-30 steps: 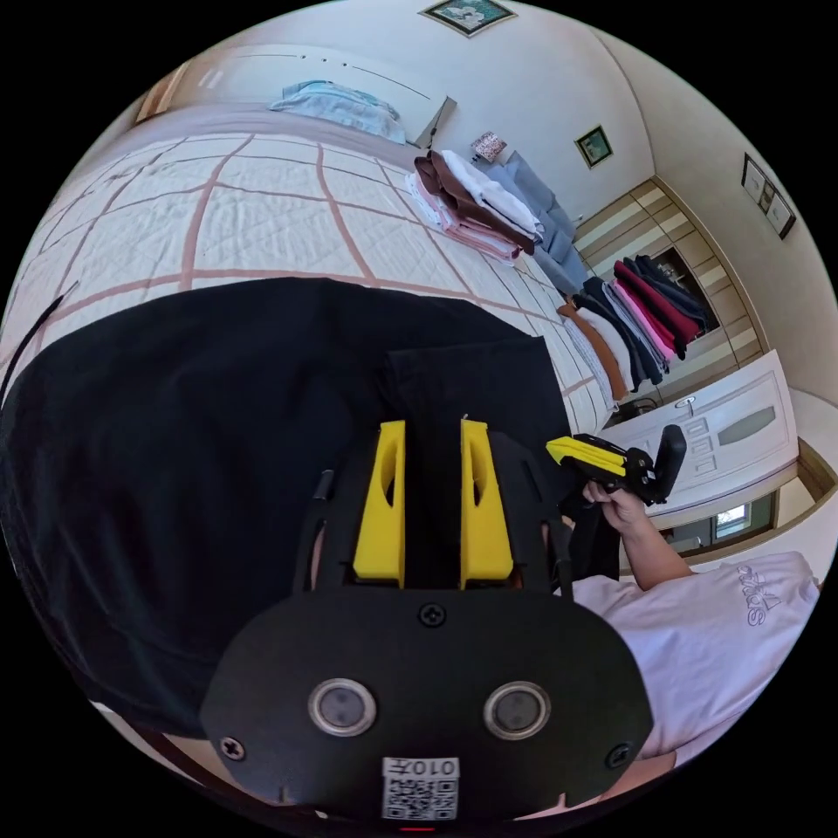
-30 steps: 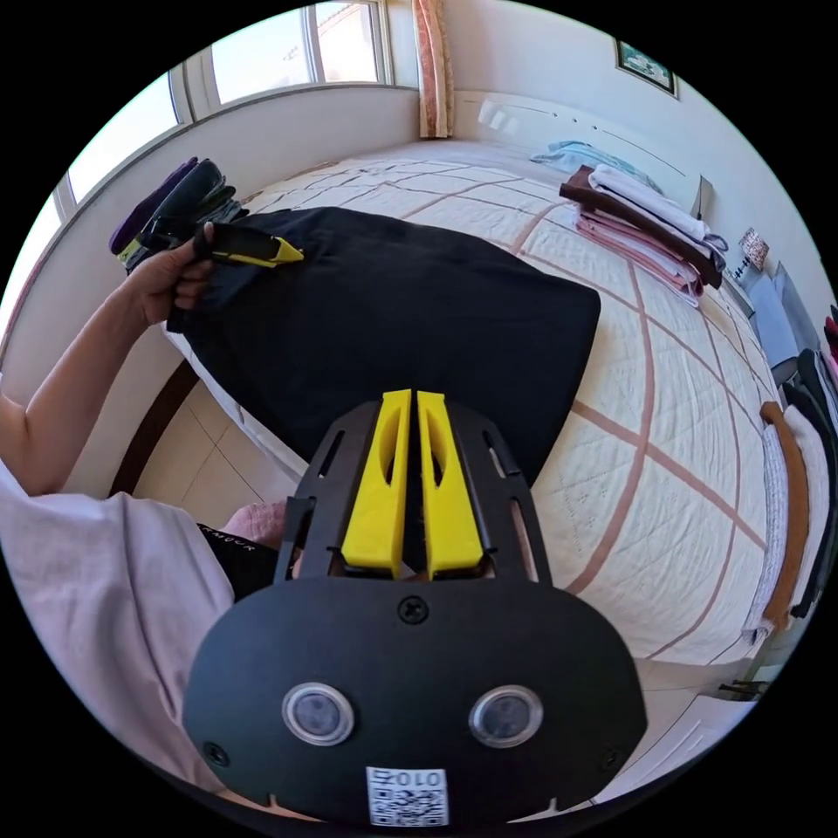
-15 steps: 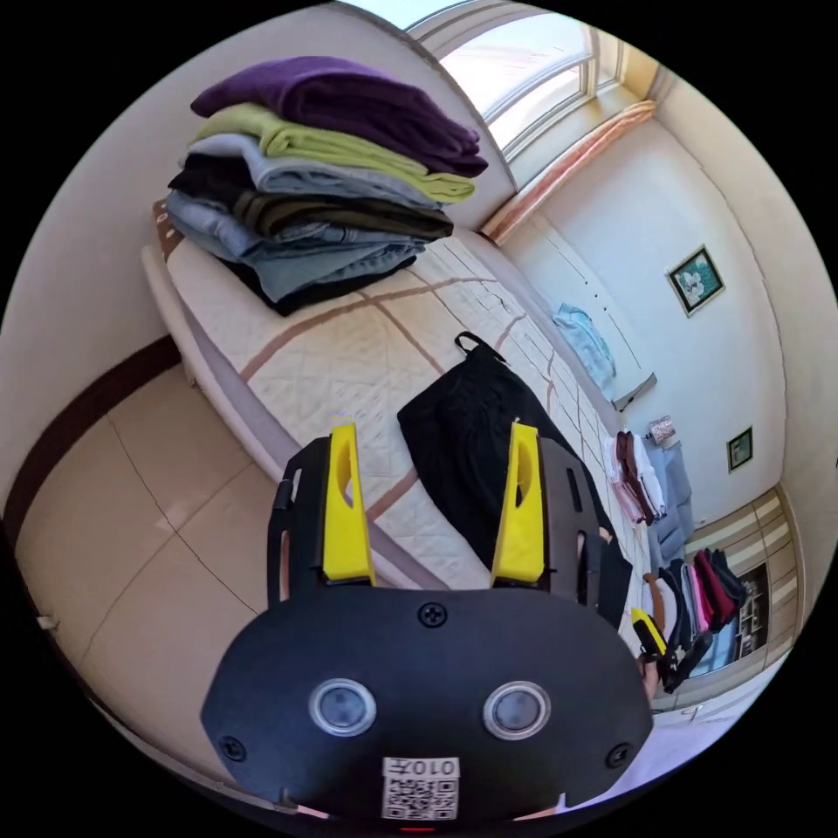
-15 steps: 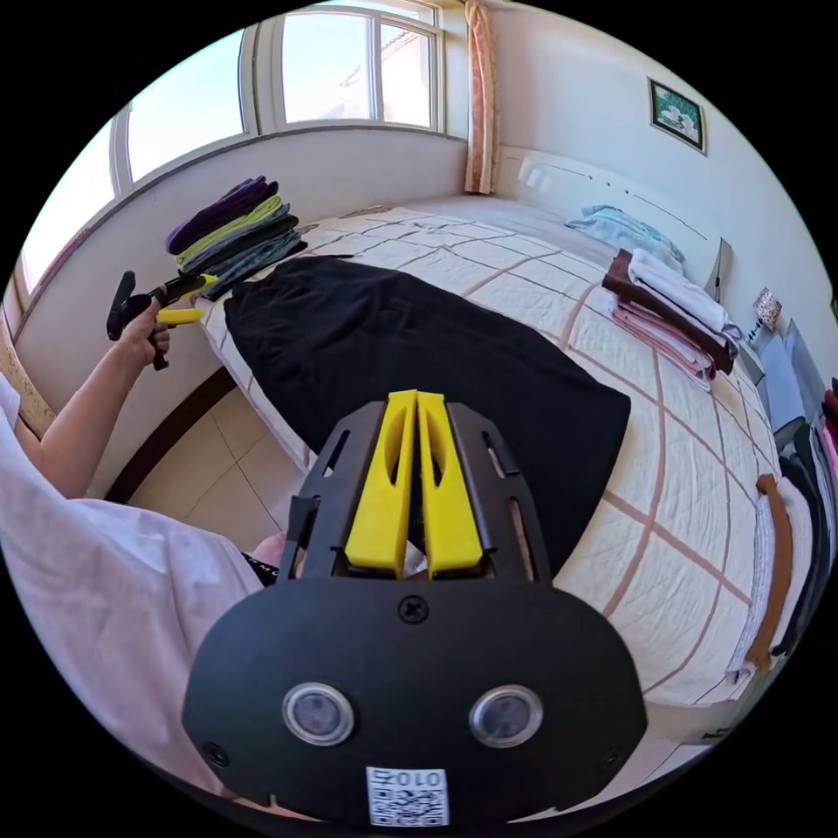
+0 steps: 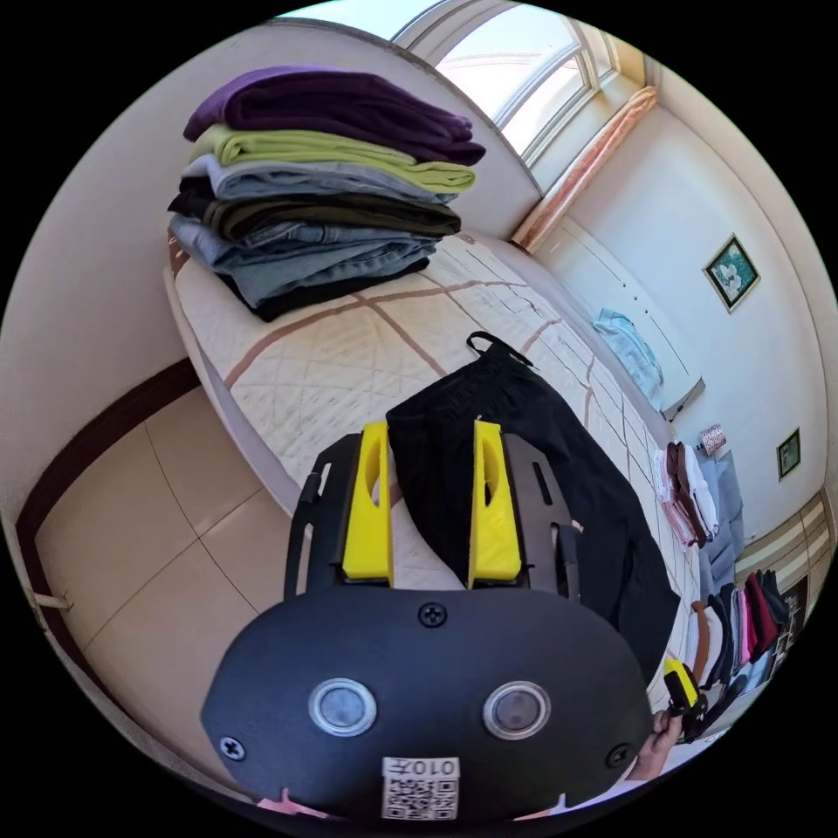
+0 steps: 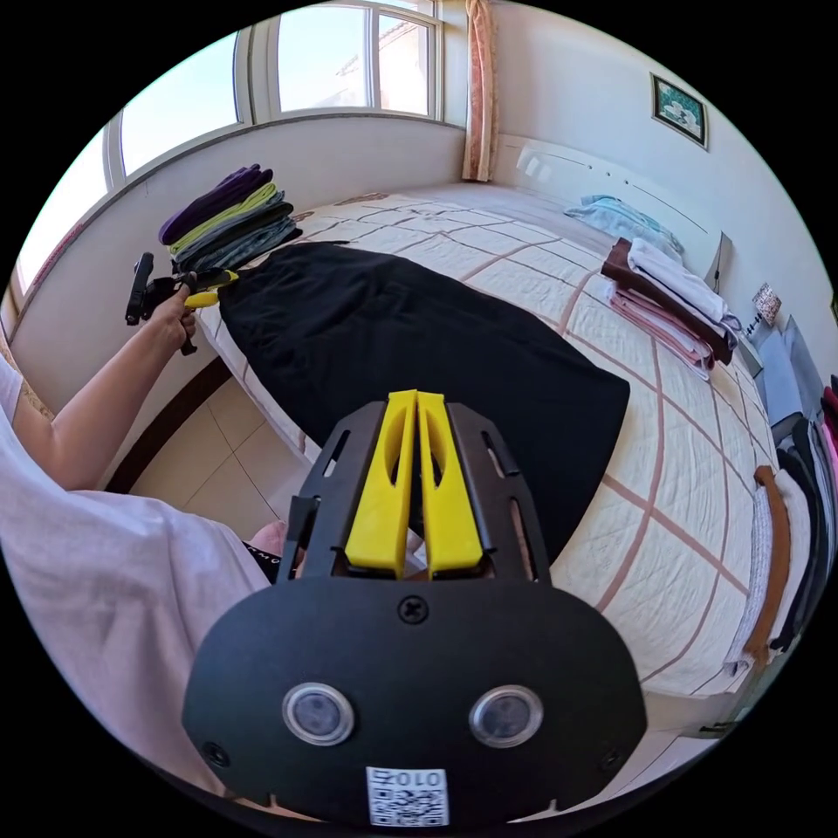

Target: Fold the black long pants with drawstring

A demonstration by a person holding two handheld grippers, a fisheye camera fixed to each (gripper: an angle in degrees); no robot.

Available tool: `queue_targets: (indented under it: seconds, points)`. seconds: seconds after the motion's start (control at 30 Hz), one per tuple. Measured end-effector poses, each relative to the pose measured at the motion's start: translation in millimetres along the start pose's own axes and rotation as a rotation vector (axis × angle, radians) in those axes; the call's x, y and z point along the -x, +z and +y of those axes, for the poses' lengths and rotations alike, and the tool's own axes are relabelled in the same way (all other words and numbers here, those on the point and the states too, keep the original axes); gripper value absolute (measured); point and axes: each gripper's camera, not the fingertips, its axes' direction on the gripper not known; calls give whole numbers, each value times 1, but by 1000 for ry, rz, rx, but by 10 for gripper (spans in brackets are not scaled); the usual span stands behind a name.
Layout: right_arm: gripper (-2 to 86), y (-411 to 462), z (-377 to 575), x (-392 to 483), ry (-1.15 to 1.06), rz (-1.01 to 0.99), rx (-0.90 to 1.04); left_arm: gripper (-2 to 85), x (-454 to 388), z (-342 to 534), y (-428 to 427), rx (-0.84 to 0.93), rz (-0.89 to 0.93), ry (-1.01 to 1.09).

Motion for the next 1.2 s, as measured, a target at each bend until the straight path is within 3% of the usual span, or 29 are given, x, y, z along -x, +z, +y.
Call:
queue_targets:
  seconds: [0.1, 0.23, 0.43, 0.57, 0.63, 0.7, 0.77, 0.87, 1.0, 1.07, 1.2]
  points:
    - [23, -8, -4, -10, 5, -8, -4, 143, 3, 12, 16, 60, -2, 4]
    - [23, -25, -9, -28, 13, -17, -14, 116, 42, 37, 33, 50, 163, -151]
    - [21, -39, -8, -62, 58, -32, 18, 57, 40, 56, 30, 27, 164, -32]
    - [21, -44, -6, -86, 82, -36, 41, 37, -14, 69, 2, -63, 261, 220]
    - [22, -46, -1, -108, 125, -44, 73, 31, -69, 82, -22, -102, 265, 475]
    - [22, -52, 3, -127, 158, -90, 51, 27, -159, 129, -59, -178, 243, 923]
    - [23, -62, 6, -147, 206, -151, 25, 26, -215, 182, -73, -213, 271, 1218]
    - [24, -82, 14, -192, 332, -283, -22, 24, -276, 275, -57, -174, 393, 1480]
    - [27, -122, 44, -274, 544, -435, -152, 23, -314, 385, 40, 46, 467, 1550]
    - [28, -128, 55, -304, 606, -472, -119, 22, -312, 406, 79, 195, 554, 1499]
    - [33, -143, 70, -345, 646, -545, -115, 21, -294, 414, 90, 169, 602, 1385]
